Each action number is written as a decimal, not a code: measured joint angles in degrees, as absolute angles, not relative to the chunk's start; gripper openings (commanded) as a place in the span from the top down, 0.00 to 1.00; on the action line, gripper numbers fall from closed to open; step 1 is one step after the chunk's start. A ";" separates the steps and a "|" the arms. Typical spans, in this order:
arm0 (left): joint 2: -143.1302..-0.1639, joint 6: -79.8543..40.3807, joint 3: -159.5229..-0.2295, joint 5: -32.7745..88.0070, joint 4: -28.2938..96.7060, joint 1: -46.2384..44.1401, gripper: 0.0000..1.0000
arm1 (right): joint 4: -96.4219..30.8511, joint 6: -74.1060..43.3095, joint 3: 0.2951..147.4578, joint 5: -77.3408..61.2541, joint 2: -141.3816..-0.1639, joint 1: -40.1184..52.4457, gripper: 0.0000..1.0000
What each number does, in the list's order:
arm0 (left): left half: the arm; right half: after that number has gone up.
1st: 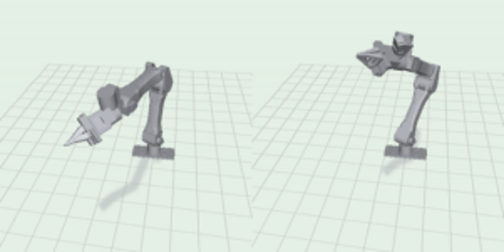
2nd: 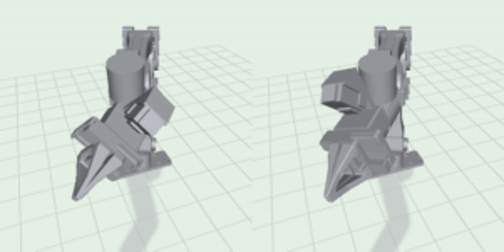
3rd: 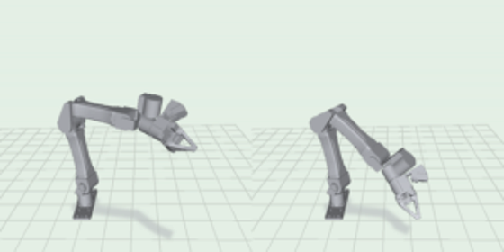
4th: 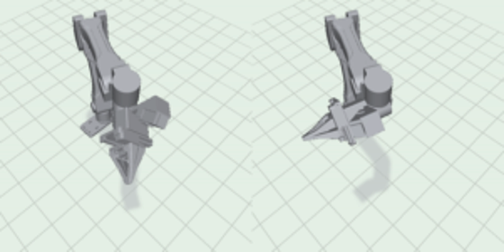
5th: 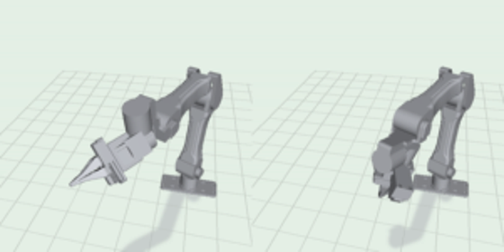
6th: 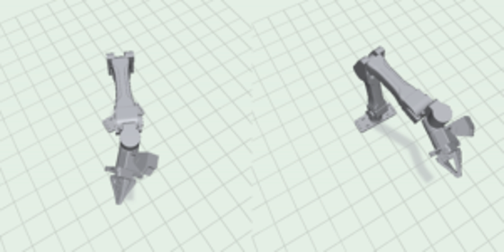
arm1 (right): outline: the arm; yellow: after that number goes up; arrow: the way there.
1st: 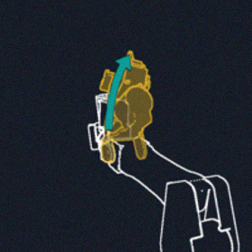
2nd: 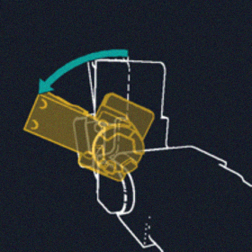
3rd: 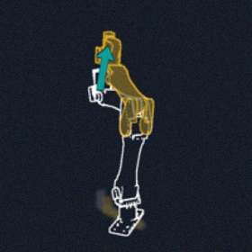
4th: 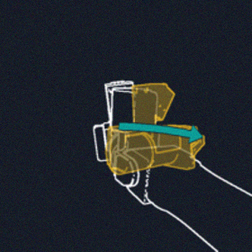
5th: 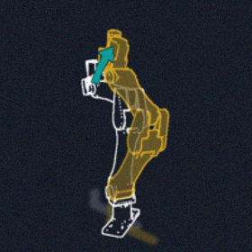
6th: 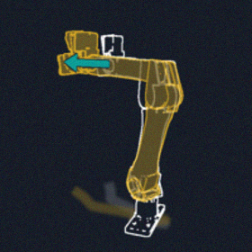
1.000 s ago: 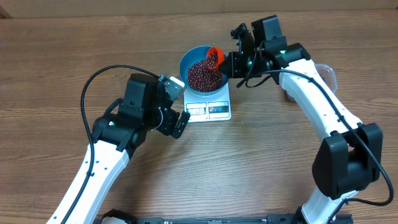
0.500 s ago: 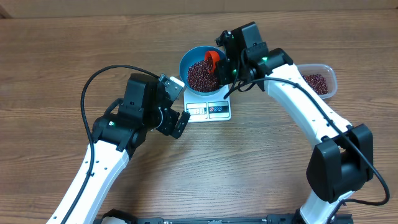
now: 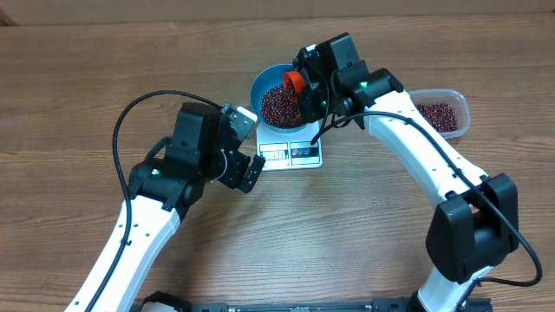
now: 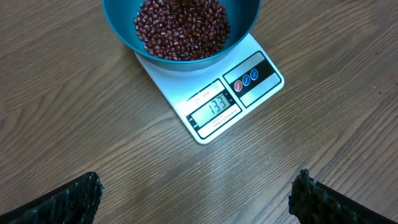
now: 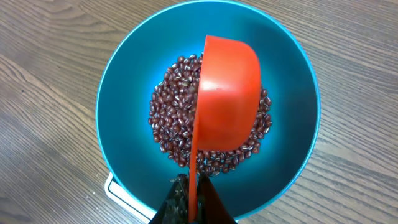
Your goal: Scoop item into bowl and weigh 150g on scale
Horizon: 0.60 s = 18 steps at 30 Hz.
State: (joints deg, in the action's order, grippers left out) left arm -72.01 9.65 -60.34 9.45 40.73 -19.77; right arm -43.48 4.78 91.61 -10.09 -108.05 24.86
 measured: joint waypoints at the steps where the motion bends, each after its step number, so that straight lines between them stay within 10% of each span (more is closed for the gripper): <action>1: -72.01 9.65 -60.34 9.45 40.73 -19.77 0.00 | -43.59 4.93 91.59 -10.15 -108.05 24.86 0.96; 18: -72.01 9.65 -60.34 9.45 40.73 -19.77 0.00 | -44.64 4.71 91.61 -14.83 -108.05 24.82 0.96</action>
